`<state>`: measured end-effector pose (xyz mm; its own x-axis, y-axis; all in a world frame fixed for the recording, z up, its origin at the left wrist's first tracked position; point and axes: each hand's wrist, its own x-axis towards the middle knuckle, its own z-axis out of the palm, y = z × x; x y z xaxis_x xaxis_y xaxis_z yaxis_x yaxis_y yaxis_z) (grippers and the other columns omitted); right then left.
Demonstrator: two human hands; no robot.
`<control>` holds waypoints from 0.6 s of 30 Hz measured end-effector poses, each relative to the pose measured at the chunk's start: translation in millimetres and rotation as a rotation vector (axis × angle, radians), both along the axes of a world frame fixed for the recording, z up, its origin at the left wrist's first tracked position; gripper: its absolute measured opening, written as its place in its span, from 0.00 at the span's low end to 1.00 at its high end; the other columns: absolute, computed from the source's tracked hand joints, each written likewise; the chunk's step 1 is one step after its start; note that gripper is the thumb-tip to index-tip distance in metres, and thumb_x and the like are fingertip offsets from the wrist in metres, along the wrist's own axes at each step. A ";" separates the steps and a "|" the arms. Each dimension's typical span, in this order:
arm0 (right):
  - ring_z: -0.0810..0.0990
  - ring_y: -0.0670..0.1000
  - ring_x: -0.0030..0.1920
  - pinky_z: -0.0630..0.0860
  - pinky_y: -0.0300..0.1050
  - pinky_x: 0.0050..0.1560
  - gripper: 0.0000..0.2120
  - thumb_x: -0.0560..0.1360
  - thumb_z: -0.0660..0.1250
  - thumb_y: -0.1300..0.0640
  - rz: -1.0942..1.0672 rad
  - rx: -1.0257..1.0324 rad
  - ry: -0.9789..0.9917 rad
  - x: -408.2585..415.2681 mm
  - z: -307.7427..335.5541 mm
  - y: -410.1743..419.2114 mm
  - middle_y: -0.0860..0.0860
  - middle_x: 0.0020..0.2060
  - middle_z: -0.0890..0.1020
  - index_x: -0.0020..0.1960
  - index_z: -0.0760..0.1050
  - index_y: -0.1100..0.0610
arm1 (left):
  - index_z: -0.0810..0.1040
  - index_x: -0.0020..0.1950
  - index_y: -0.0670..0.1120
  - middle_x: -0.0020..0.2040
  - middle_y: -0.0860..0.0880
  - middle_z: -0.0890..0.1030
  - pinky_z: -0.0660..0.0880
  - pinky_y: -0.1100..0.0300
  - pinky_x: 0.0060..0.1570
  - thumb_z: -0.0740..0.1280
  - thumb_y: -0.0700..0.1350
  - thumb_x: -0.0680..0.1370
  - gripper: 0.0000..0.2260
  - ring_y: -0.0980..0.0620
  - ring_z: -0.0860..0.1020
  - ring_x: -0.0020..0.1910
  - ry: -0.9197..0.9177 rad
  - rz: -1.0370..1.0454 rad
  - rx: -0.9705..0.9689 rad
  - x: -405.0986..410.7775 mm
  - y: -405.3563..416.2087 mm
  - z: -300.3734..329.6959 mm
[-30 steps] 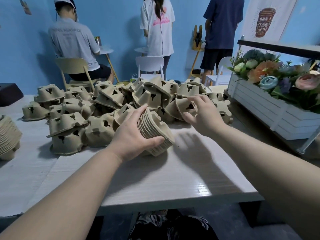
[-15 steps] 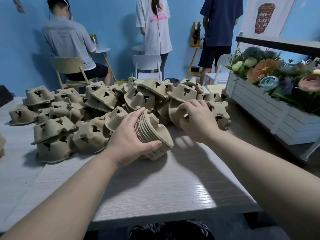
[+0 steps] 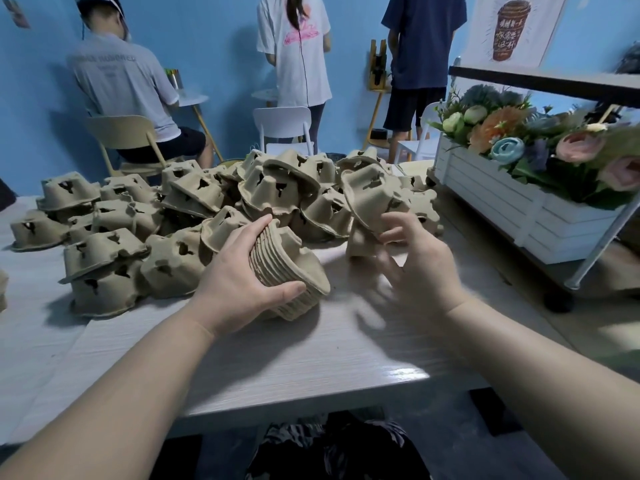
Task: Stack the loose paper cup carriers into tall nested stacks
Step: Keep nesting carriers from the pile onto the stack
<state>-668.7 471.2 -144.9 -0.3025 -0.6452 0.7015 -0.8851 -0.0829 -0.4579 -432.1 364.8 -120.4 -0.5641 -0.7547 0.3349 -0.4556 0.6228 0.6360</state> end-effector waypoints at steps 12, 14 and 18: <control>0.68 0.55 0.63 0.61 0.40 0.64 0.35 0.66 0.75 0.47 -0.179 0.121 -0.037 -22.5 13.1 20.4 0.54 0.63 0.71 0.69 0.68 0.52 | 0.62 0.76 0.56 0.65 0.61 0.66 0.60 0.66 0.63 0.77 0.65 0.56 0.52 0.63 0.66 0.64 -0.017 -0.061 -0.010 -12.6 11.7 -1.1; 0.68 0.55 0.65 0.63 0.43 0.65 0.37 0.66 0.74 0.45 -0.148 0.201 -0.023 -25.0 12.2 23.5 0.53 0.65 0.70 0.72 0.66 0.51 | 0.61 0.76 0.57 0.65 0.62 0.66 0.61 0.66 0.64 0.73 0.68 0.54 0.52 0.64 0.66 0.63 -0.013 -0.074 0.002 -16.5 16.0 -0.8; 0.71 0.52 0.62 0.69 0.45 0.60 0.40 0.67 0.74 0.45 -0.111 0.320 -0.029 -26.4 11.6 28.8 0.51 0.64 0.70 0.74 0.60 0.45 | 0.61 0.76 0.57 0.65 0.63 0.66 0.61 0.66 0.64 0.70 0.70 0.54 0.52 0.66 0.65 0.63 -0.003 -0.096 0.002 -24.7 22.2 -1.2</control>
<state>-695.1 500.0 -133.4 -0.4000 -0.7932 0.4592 -0.8671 0.1651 -0.4701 -456.8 387.1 -121.6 -0.6352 -0.6977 0.3314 -0.3958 0.6624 0.6360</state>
